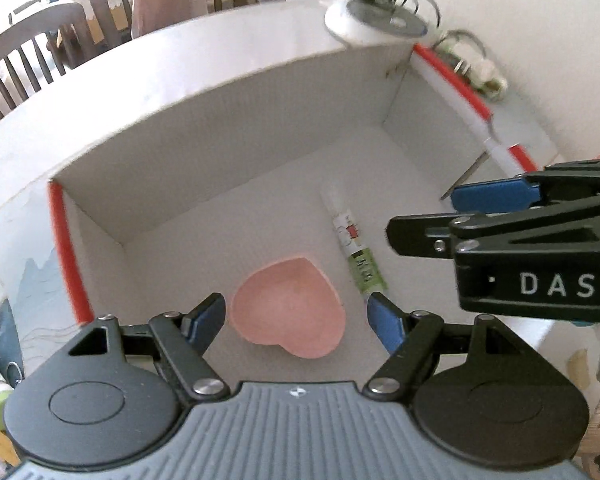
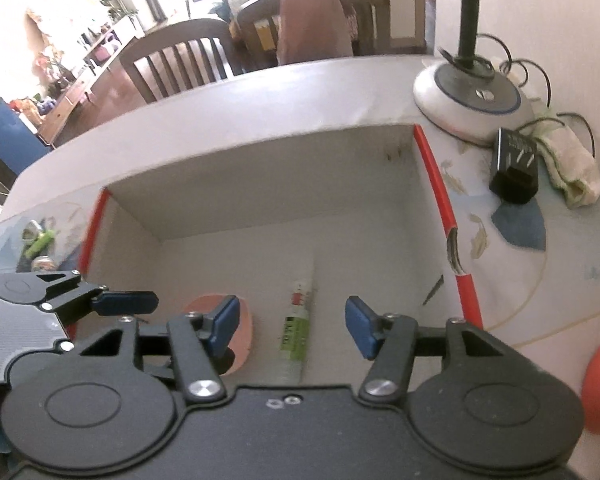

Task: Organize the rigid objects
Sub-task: 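Withdraw both open tools from the box back over the table items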

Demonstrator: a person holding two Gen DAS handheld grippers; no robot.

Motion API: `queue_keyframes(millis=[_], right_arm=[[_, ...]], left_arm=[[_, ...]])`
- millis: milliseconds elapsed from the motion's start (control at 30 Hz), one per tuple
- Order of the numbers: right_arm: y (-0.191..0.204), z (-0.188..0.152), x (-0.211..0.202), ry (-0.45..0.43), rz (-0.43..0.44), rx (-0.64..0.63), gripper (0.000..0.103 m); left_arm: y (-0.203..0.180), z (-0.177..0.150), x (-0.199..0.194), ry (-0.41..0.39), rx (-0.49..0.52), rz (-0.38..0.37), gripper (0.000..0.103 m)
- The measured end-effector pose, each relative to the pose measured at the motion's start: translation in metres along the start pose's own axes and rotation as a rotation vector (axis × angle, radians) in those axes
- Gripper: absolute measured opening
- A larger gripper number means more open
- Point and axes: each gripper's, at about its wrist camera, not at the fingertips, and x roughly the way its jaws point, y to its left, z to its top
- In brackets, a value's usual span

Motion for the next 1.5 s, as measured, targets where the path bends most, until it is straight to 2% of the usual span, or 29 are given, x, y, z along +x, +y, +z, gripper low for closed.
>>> queue_keyframes(millis=[267, 333, 533, 1100, 1200, 1300, 1500], right_arm=[[0.020, -0.009, -0.030, -0.053, 0.039, -0.033, 0.064], [0.026, -0.011, -0.037, -0.066, 0.047, -0.047, 0.070], [0.047, -0.022, -0.059, -0.123, 0.062, -0.080, 0.076], [0.138, -0.082, -0.107, -0.233, 0.124, -0.079, 0.090], [0.160, -0.095, -0.110, -0.262, 0.141, -0.089, 0.091], [0.181, -0.106, -0.110, -0.286, 0.148, -0.107, 0.093], [0.219, -0.128, -0.100, -0.292, 0.182, -0.118, 0.096]], left_arm=[[-0.002, -0.012, -0.032, -0.083, -0.022, -0.014, 0.078], [0.000, -0.019, -0.041, -0.103, -0.035, -0.013, 0.078], [0.018, -0.045, -0.075, -0.169, -0.072, -0.005, 0.078], [0.074, -0.149, -0.162, -0.318, -0.118, -0.020, 0.078], [0.087, -0.167, -0.174, -0.337, -0.125, -0.020, 0.078], [0.104, -0.186, -0.183, -0.351, -0.143, -0.019, 0.083], [0.139, -0.219, -0.194, -0.369, -0.162, -0.004, 0.083]])
